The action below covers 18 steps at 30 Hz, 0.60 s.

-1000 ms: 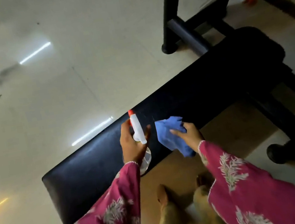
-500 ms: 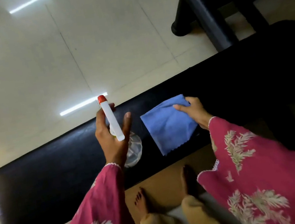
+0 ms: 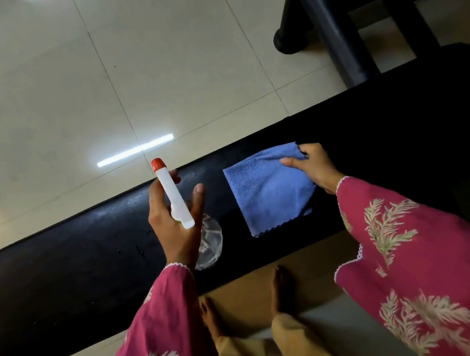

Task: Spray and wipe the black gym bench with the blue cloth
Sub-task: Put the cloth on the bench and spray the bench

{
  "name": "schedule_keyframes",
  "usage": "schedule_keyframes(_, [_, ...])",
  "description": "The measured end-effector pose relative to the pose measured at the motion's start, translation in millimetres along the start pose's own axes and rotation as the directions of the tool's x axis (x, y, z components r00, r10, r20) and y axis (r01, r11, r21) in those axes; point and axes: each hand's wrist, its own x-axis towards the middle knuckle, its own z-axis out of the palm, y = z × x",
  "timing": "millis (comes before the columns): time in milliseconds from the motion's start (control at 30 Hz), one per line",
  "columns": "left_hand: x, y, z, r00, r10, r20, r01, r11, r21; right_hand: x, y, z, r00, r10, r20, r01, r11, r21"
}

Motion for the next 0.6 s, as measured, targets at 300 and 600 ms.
schedule_keyframes(300, [-7,-9,-18,0.997,-0.043,-0.068,0.042,0.999,-0.015,-19,-1,11,0.933,-0.171,-0.318,0.019,0.903,-0.428])
schedule_keyframes(600, [-23,-54,-121,0.923,-0.359,-0.138,0.335,0.926,-0.172,-125,4,179,0.874,-0.373,0.312,0.478,0.544,-0.689])
